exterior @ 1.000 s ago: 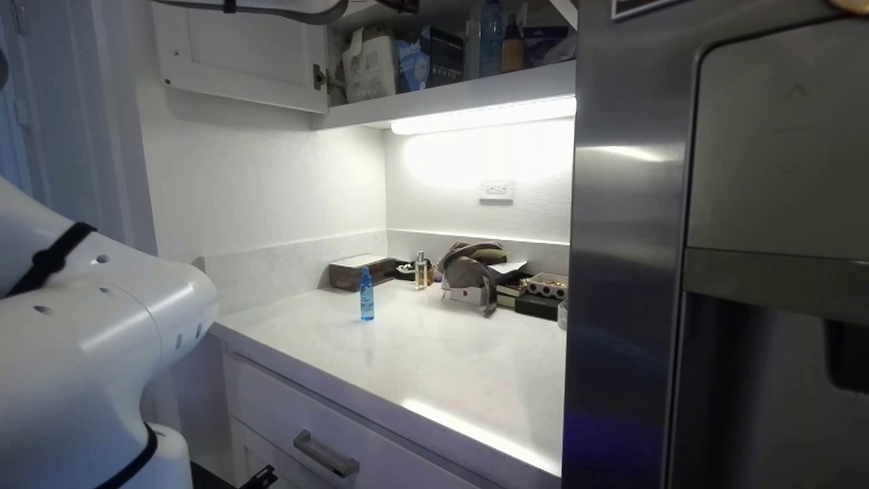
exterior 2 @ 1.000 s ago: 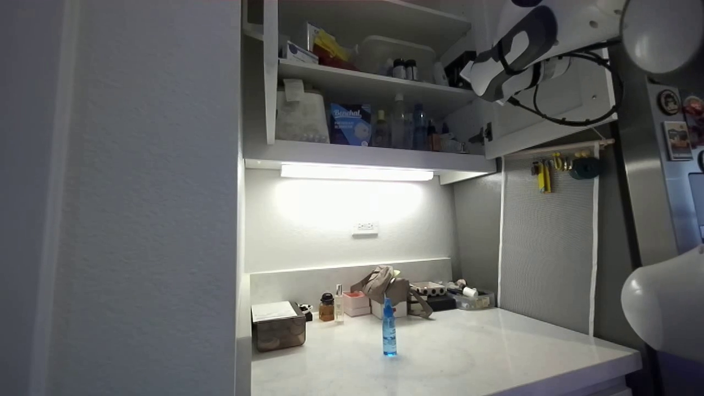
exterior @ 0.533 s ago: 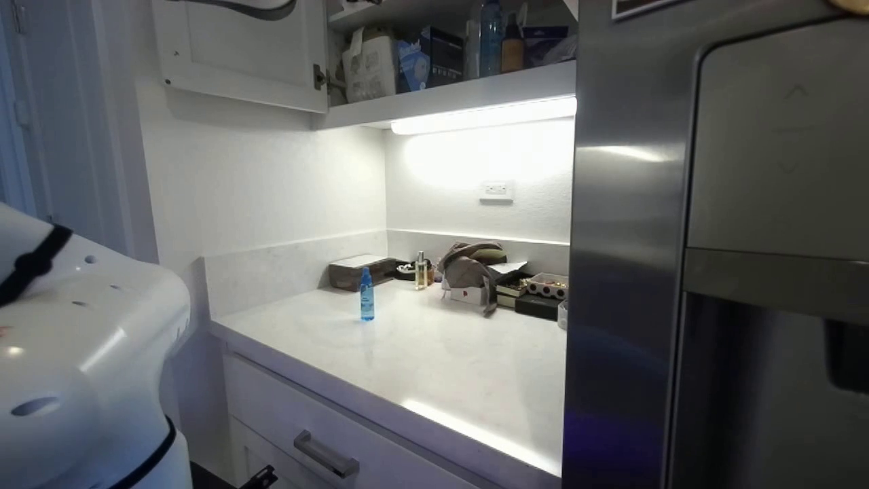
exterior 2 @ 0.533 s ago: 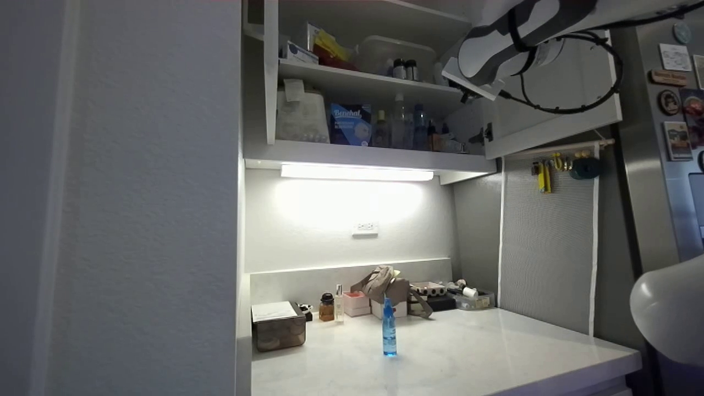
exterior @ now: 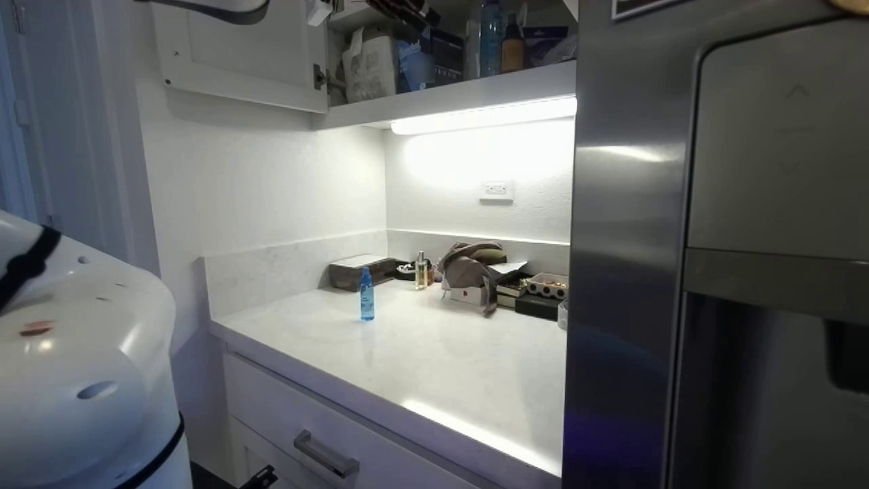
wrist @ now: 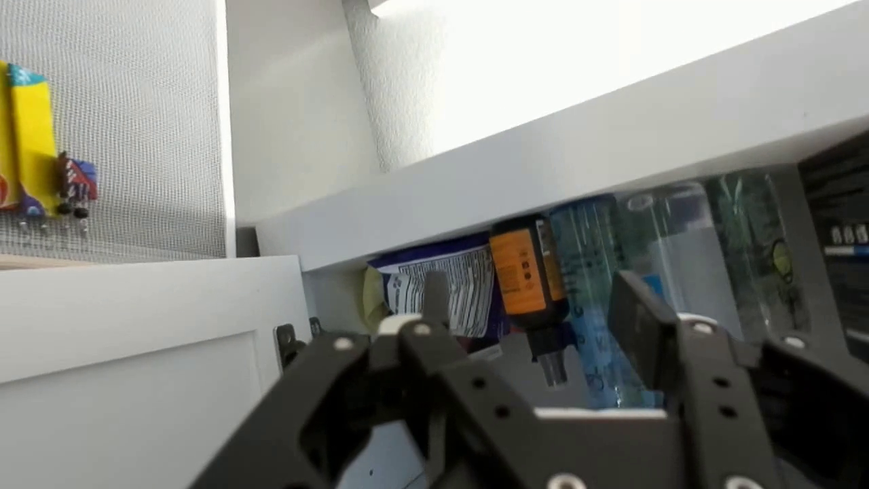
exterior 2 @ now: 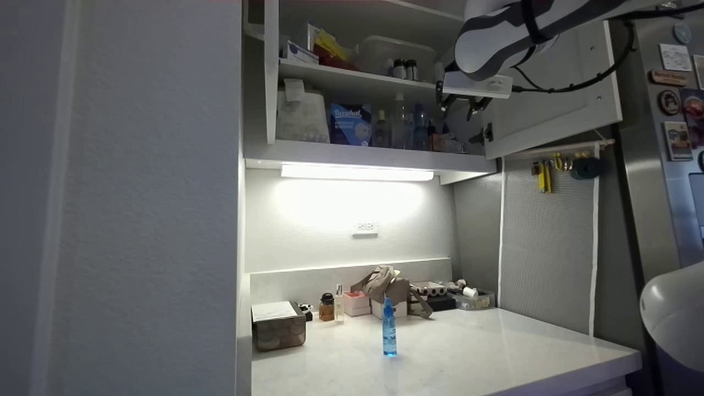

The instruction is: Open the top left and right cabinet doors respectively

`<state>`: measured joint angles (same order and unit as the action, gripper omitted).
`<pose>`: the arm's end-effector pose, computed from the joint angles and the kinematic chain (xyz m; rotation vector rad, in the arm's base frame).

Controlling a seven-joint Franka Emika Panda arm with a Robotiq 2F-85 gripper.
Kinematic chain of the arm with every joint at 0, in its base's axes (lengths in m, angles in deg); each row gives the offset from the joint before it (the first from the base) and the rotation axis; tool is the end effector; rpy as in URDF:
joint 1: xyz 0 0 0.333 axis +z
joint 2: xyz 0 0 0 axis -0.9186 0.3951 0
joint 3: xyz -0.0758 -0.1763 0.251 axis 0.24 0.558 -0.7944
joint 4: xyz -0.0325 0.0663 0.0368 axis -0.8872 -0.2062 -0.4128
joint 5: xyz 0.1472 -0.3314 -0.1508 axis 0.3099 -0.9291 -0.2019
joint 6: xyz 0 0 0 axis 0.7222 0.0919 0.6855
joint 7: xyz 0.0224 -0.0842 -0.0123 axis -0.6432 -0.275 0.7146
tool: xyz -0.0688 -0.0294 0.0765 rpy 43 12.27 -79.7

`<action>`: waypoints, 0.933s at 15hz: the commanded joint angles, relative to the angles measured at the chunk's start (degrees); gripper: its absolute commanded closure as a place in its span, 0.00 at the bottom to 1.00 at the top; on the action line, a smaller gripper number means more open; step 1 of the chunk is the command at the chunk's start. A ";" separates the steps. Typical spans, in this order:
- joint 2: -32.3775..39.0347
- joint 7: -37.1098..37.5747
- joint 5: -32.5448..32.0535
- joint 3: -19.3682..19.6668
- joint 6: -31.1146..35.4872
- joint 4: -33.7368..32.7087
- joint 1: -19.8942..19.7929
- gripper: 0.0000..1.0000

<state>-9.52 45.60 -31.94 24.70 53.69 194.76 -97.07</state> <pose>0.3378 0.0063 0.8050 2.2855 -0.9383 1.5953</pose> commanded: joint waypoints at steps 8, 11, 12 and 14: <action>5.59 -23.68 -0.58 7.70 -17.86 -4.80 18.82 0.00; 4.50 -21.71 -1.98 8.05 -17.31 -2.87 19.80 0.00; 4.93 -21.74 -1.98 8.28 -17.63 -3.23 20.34 0.00; 4.99 -21.73 -1.99 8.38 -17.62 -3.13 20.41 0.00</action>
